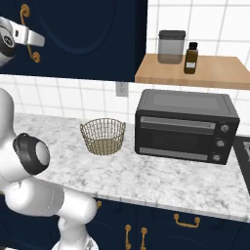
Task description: Open the cabinet, pick up the bread from the cabinet and place it in the basket. Then move the basket to the dining counter.
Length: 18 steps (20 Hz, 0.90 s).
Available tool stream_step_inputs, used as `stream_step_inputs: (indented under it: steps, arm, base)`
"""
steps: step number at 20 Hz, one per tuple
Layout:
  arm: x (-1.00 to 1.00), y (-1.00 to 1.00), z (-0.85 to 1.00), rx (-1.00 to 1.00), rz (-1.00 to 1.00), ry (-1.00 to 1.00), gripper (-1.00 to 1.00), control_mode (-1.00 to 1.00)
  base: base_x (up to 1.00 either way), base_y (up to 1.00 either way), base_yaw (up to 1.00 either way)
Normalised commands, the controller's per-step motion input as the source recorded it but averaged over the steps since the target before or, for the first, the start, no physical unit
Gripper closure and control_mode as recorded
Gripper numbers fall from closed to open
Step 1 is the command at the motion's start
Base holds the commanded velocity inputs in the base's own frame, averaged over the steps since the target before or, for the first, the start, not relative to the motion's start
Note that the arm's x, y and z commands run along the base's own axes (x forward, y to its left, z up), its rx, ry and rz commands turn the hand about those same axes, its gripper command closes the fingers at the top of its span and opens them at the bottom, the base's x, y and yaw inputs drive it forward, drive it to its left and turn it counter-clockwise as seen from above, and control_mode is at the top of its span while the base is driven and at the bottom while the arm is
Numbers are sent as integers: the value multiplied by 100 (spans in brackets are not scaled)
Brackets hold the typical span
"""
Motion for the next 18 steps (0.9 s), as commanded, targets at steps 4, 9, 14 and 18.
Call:
stream_step_inputs:
  steps: [4, 9, 14, 18]
  arm:
    - [25, 12, -7, 7, 0, -11, -100, -100]
    - [53, -3, -31, 2, 0, -5, 100, -100]
    - [49, 0, -29, 0, 0, -5, 100, -100]
    - [5, 0, -14, 0, 0, -9, 100, -100]
  base:
    - [0, 0, 0]
    - [0, 0, 0]
    - [0, 0, 0]
    - [0, 0, 0]
